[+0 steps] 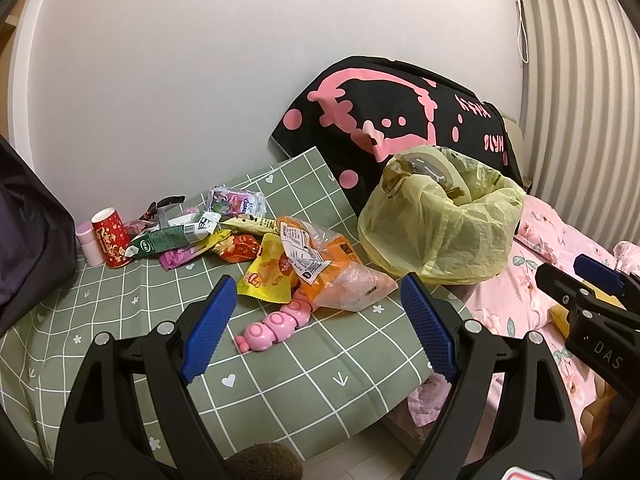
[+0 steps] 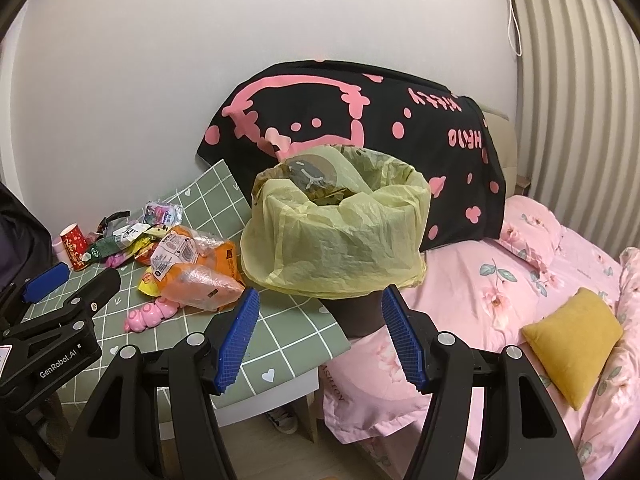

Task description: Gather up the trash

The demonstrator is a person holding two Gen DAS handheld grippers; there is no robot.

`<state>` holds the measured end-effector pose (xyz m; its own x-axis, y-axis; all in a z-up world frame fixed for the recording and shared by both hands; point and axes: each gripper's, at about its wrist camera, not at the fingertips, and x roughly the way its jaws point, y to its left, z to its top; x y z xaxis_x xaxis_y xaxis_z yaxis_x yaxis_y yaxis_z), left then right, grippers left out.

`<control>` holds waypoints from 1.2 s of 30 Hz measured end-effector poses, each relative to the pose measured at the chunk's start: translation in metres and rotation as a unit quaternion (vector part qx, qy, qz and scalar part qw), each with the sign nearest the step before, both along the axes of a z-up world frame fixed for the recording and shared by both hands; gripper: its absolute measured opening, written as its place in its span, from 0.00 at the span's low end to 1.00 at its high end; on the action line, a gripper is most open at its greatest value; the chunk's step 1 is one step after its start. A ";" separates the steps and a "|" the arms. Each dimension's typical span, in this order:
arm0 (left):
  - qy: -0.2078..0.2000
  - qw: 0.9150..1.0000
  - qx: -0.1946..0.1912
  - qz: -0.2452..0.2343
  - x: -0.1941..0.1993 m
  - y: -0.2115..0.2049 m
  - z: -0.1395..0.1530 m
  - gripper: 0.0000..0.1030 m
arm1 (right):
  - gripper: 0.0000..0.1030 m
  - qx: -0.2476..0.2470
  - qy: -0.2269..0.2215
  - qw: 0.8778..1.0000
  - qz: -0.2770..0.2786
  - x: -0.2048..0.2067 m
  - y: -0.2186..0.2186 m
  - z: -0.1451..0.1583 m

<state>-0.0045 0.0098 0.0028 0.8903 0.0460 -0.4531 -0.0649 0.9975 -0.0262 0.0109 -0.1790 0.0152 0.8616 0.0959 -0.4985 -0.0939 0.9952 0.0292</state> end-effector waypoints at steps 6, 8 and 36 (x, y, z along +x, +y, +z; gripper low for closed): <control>-0.001 1.000 0.001 0.000 0.001 0.002 0.001 0.77 | 0.58 0.002 -0.001 1.000 0.001 -0.001 0.000 -0.001; -0.002 1.000 0.001 0.001 0.000 0.001 0.001 0.77 | 0.58 0.002 -0.001 1.000 0.001 -0.001 0.000 -0.001; 0.013 1.000 -0.004 0.001 0.002 0.002 -0.007 0.77 | 0.58 0.007 0.005 1.000 -0.002 -0.002 -0.003 -0.008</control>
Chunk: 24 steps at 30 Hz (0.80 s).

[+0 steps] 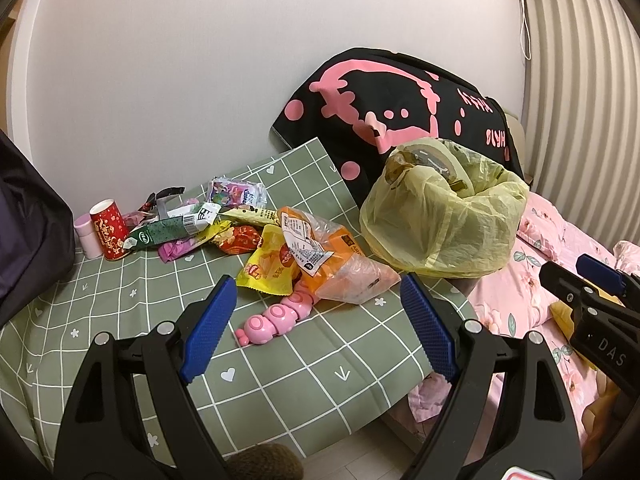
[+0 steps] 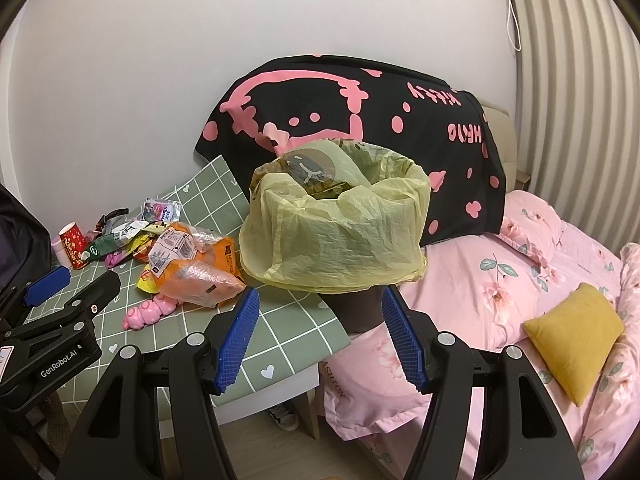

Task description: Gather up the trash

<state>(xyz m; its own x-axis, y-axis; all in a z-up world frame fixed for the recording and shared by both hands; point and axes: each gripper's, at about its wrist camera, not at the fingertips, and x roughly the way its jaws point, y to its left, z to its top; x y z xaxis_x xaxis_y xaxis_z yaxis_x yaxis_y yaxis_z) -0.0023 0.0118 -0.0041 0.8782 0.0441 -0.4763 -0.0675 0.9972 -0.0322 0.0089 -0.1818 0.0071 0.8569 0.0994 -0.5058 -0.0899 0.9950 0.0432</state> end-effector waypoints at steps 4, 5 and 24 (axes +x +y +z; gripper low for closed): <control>0.000 1.000 0.000 0.000 0.000 0.000 0.000 0.77 | 0.58 0.000 0.000 1.000 0.000 0.000 0.000 0.000; 0.000 1.000 0.000 0.000 0.000 0.000 0.000 0.77 | 0.58 -0.001 0.000 1.000 0.000 0.000 0.001 0.000; 0.003 1.000 -0.001 0.014 0.006 0.012 -0.003 0.77 | 0.58 0.003 0.004 1.000 0.004 0.007 0.003 -0.002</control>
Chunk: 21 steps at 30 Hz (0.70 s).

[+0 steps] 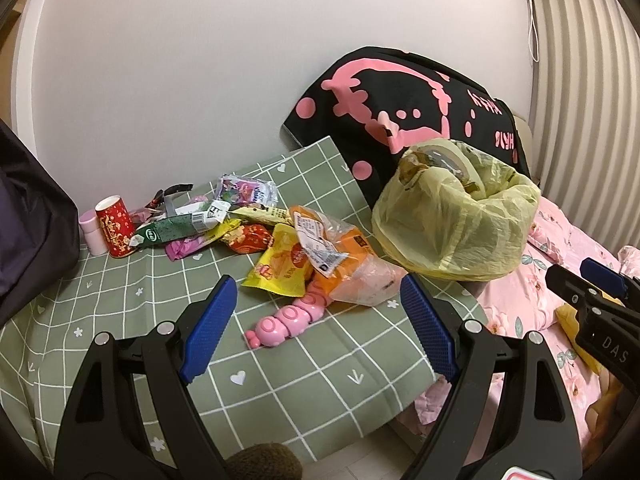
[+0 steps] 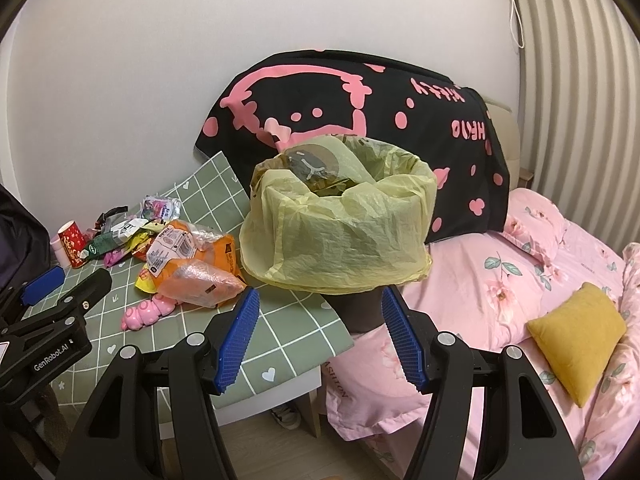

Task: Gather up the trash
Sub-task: 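Grasp the orange snack bag with the right gripper while the left grasps the yellow wafer packet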

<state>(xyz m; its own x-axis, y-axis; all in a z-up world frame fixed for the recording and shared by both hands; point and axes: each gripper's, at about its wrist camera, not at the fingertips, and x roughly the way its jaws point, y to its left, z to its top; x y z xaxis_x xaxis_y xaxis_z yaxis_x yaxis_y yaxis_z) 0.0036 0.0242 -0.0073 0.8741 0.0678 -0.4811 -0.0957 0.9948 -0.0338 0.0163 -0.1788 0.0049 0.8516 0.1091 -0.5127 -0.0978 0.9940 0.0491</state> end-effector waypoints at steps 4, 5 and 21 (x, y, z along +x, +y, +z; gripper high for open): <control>0.004 1.000 -0.003 0.013 0.009 0.019 -0.001 0.77 | 0.58 0.004 0.009 1.000 0.016 0.012 0.006 -0.002; 0.009 1.000 -0.008 0.017 0.014 0.027 -0.003 0.77 | 0.58 0.004 0.012 1.000 0.022 0.019 0.009 -0.002; 0.053 0.995 -0.054 0.065 0.081 0.141 0.007 0.77 | 0.58 -0.032 0.082 0.978 0.188 0.105 0.121 -0.027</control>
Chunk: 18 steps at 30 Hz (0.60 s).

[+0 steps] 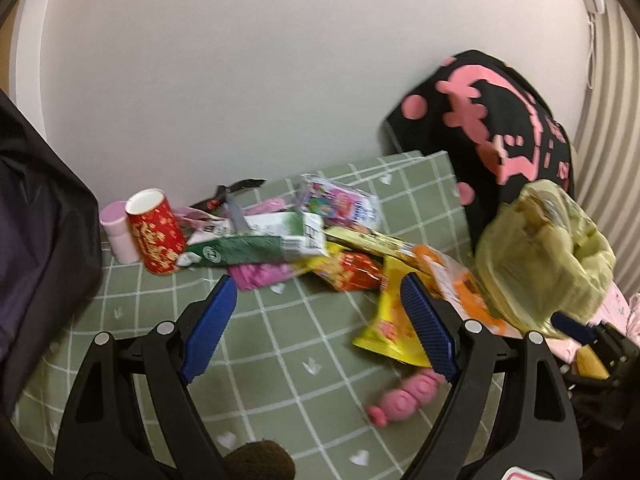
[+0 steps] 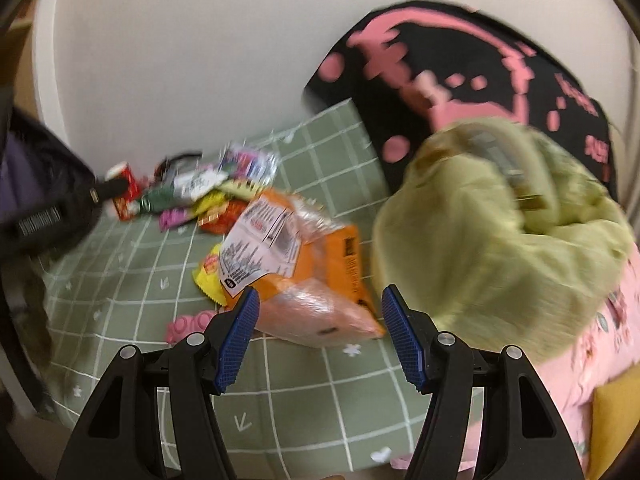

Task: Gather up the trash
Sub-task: 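Grasp the orange snack bag with the right gripper while the left grasps the yellow wafer packet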

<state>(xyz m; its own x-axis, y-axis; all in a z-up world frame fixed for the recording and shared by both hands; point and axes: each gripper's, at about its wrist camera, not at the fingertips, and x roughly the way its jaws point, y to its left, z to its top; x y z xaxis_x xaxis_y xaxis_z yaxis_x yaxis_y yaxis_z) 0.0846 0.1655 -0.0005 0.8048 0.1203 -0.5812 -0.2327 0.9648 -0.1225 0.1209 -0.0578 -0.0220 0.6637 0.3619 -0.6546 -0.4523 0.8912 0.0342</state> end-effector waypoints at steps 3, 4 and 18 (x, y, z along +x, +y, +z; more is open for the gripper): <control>0.006 1.000 -0.007 0.010 0.007 0.018 0.000 0.78 | 0.58 -0.008 0.023 1.000 0.010 0.018 0.016 -0.009; 0.009 1.000 -0.008 0.013 0.010 0.022 0.000 0.78 | 0.58 -0.008 0.030 0.999 0.014 0.024 0.021 -0.012; 0.034 0.997 -0.051 0.035 0.055 0.065 -0.044 0.78 | 0.36 -0.007 0.084 0.996 0.022 0.052 0.050 -0.022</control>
<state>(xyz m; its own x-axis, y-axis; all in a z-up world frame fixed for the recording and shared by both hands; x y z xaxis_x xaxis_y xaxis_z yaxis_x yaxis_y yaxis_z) 0.1398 0.2309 -0.0444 0.7548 0.1115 -0.6464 -0.3097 0.9293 -0.2013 0.1729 -0.0077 -0.0444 0.5274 0.3783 -0.7607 -0.4801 0.8714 0.1005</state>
